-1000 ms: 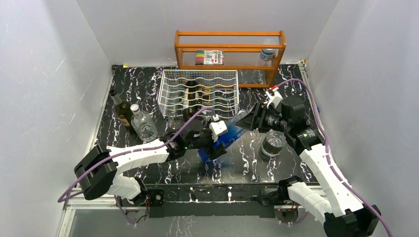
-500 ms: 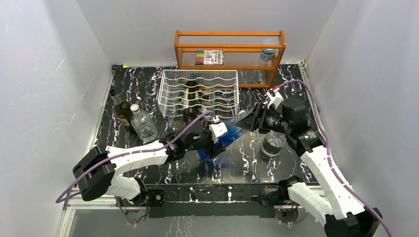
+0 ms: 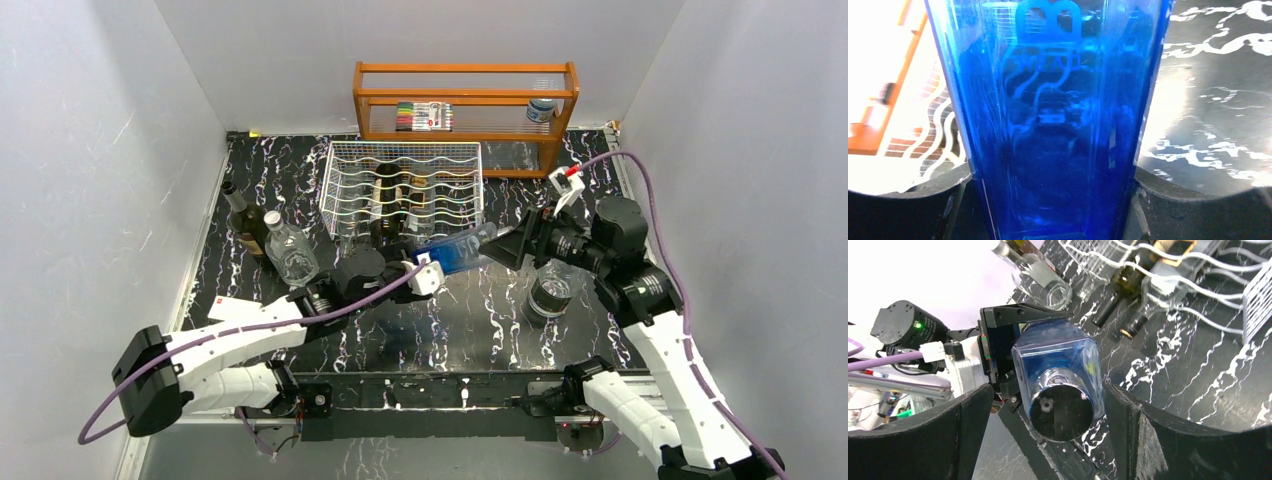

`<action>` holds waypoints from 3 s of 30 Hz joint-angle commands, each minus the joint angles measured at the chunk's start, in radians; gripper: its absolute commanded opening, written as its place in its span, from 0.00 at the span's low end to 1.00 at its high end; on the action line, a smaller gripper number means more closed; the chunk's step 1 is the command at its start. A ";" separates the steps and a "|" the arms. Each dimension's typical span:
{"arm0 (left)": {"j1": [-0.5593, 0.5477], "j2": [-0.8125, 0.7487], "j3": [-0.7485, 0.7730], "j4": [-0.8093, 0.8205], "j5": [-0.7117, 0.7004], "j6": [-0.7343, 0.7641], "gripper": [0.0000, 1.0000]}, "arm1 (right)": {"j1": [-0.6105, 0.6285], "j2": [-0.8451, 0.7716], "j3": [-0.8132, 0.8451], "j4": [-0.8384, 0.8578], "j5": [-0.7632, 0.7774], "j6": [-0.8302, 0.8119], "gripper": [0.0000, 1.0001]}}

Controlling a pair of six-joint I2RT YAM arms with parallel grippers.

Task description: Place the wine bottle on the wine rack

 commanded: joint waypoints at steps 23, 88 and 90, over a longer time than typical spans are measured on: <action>-0.002 -0.056 -0.131 0.406 -0.116 0.746 0.00 | -0.001 0.164 0.121 -0.112 -0.152 -0.361 0.93; -0.019 -0.082 -0.169 0.397 -0.064 0.607 0.00 | 0.525 0.479 0.038 -0.191 0.220 -0.349 0.38; -0.020 -0.079 -0.173 0.402 -0.066 0.601 0.07 | 0.524 0.455 0.046 -0.192 0.246 -0.336 0.13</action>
